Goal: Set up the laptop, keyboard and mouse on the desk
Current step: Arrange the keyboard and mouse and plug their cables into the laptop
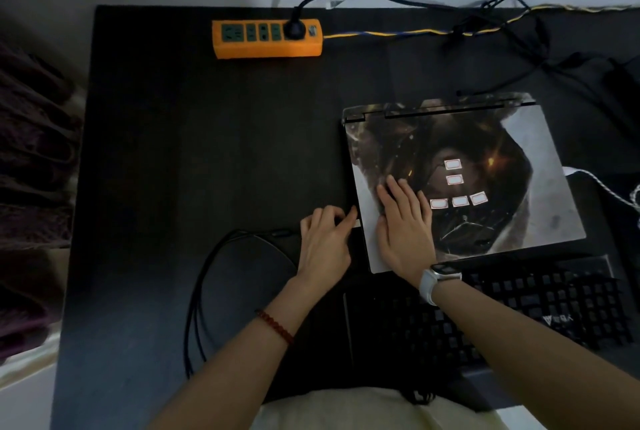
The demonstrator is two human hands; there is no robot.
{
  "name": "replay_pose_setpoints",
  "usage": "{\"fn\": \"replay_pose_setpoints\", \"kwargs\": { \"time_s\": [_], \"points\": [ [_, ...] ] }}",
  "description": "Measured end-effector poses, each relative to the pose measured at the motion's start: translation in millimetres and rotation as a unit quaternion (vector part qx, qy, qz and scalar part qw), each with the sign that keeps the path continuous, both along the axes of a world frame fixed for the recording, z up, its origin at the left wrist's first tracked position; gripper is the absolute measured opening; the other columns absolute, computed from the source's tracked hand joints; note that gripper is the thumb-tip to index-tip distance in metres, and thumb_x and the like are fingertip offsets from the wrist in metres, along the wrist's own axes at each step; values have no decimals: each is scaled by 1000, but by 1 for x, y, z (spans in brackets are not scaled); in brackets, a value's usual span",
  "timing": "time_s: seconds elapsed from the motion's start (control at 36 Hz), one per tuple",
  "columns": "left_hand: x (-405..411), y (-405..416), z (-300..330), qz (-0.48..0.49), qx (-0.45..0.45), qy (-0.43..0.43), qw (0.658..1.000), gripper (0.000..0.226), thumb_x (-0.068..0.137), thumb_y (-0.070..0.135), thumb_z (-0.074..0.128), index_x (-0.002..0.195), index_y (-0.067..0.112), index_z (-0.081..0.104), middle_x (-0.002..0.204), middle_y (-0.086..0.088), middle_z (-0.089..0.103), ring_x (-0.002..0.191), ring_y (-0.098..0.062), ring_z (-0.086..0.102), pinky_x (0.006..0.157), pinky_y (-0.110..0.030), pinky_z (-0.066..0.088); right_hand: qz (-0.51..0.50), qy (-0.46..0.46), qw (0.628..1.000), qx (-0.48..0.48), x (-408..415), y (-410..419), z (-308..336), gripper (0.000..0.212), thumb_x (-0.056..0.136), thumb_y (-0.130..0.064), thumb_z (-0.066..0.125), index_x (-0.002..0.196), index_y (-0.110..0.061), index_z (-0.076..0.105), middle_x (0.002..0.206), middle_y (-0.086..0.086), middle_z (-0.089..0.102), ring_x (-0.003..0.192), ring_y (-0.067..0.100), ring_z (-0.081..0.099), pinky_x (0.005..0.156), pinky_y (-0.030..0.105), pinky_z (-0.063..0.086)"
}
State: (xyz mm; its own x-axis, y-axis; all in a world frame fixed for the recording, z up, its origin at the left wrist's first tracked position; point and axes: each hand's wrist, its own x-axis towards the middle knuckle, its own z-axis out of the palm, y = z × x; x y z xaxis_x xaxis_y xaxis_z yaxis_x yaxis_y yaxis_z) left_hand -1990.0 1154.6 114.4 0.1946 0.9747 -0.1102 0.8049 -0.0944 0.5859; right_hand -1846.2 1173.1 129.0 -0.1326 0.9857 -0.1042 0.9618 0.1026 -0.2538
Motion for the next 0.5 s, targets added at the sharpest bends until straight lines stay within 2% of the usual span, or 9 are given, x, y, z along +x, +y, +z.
{"fn": "replay_pose_setpoints", "kwargs": {
  "time_s": [0.25, 0.5],
  "points": [
    [-2, -9, -2, -19, 12, 5, 1000, 50, 74, -4, 60, 122, 12, 58, 97, -10, 58, 91, -27, 56, 81, -37, 37, 0, -2, 1000, 0, 0, 0, 1, 53, 86, -25, 30, 133, -8, 46, 145, 12, 41, 136, 28, 35, 113, 48, 19],
    [0, 9, -3, -12, -7, 7, 1000, 52, 83, 0, 48, 133, 13, 45, 109, -11, 52, 102, -26, 47, 89, -35, 28, -7, 0, 1000, -4, -2, 0, 0, 55, 85, -26, 28, 133, -8, 45, 145, 11, 40, 137, 28, 34, 112, 49, 20]
  ]
}}
